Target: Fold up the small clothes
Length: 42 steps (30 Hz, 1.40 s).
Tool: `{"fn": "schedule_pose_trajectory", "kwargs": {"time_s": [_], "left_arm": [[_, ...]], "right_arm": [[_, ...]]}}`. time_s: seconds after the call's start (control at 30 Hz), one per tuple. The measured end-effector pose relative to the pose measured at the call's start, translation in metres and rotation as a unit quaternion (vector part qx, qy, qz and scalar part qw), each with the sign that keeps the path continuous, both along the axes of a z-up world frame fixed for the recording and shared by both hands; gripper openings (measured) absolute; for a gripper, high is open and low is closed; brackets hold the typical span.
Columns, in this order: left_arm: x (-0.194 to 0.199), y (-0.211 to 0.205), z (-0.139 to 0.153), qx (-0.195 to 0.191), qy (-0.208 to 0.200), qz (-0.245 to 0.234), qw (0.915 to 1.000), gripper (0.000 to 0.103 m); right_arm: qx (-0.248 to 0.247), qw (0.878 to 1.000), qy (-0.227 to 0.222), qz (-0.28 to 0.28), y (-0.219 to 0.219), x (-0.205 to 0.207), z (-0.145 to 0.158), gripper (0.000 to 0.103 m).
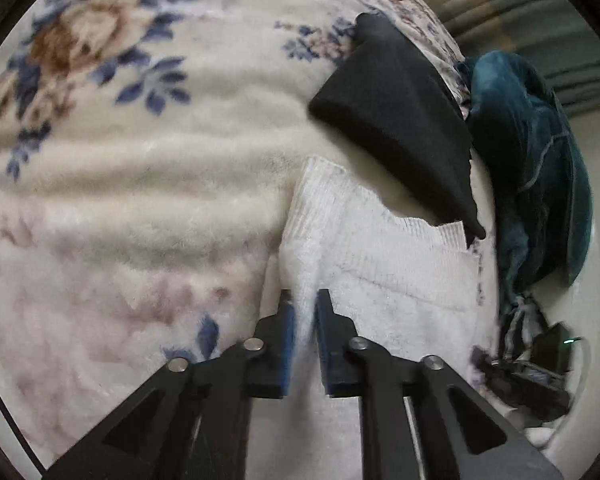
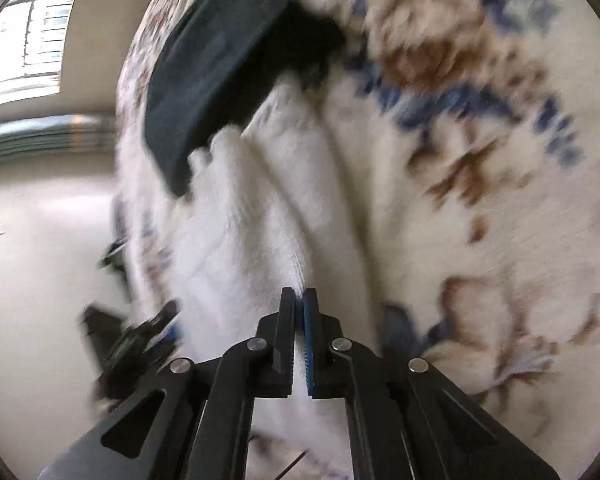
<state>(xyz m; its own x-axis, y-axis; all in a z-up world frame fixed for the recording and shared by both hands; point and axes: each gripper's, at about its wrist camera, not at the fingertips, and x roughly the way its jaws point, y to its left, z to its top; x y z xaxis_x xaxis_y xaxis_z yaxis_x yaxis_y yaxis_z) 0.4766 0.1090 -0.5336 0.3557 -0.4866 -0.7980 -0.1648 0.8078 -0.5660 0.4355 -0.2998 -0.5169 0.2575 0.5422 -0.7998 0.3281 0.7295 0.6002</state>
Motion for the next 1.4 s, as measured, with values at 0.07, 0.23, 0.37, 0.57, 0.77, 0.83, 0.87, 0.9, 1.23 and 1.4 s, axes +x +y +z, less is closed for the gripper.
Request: {"fn": "schedule_pose_trajectory", "kwargs": {"time_s": [0.07,0.23,0.37,0.57,0.77,0.83,0.87,0.9,1.23,1.4], "left_arm": [[0.001,0.006,-0.003,0.03,-0.004,0.014,0.9995,0.005],[0.002,0.04,-0.026,-0.029,0.041,0.05,0.9975,0.007],[-0.014,0.047,-0.02,-0.095,0.022,0.027,0.9949,0.071],[-0.028,0.028,-0.049,-0.198,0.041,0.012,0.9793,0.076],[-0.007,-0.007,-0.076,-0.231,0.071,-0.019,0.9701,0.076],[-0.004,-0.012,-0.07,-0.231,0.061,-0.023,0.9707,0.073],[-0.001,-0.017,-0.063,-0.225,0.047,-0.031,0.9728,0.065],[-0.005,-0.018,-0.057,-0.212,0.041,-0.035,0.9758,0.044],[-0.004,-0.034,0.025,-0.205,-0.04,-0.032,0.9775,0.029],[0.031,-0.04,0.088,-0.217,-0.076,-0.042,0.9723,0.029]], "right_arm": [[-0.055,0.998,-0.023,0.009,0.008,-0.001,0.013,0.003],[-0.078,0.997,-0.007,0.03,0.007,0.005,0.008,0.003],[-0.04,0.998,0.009,0.05,0.011,0.011,0.009,0.015],[0.056,0.997,0.025,0.052,0.003,0.004,-0.019,0.09],[0.151,0.979,0.078,0.114,0.041,0.005,-0.082,0.09],[0.162,0.976,0.084,0.119,0.054,0.007,-0.092,0.09],[0.166,0.976,0.082,0.117,0.06,0.008,-0.095,0.09],[0.164,0.977,0.075,0.111,0.064,0.009,-0.096,0.087],[0.141,0.987,0.003,0.079,0.081,-0.004,-0.038,0.049],[0.146,0.986,-0.044,0.073,0.082,0.01,0.023,0.049]]}}
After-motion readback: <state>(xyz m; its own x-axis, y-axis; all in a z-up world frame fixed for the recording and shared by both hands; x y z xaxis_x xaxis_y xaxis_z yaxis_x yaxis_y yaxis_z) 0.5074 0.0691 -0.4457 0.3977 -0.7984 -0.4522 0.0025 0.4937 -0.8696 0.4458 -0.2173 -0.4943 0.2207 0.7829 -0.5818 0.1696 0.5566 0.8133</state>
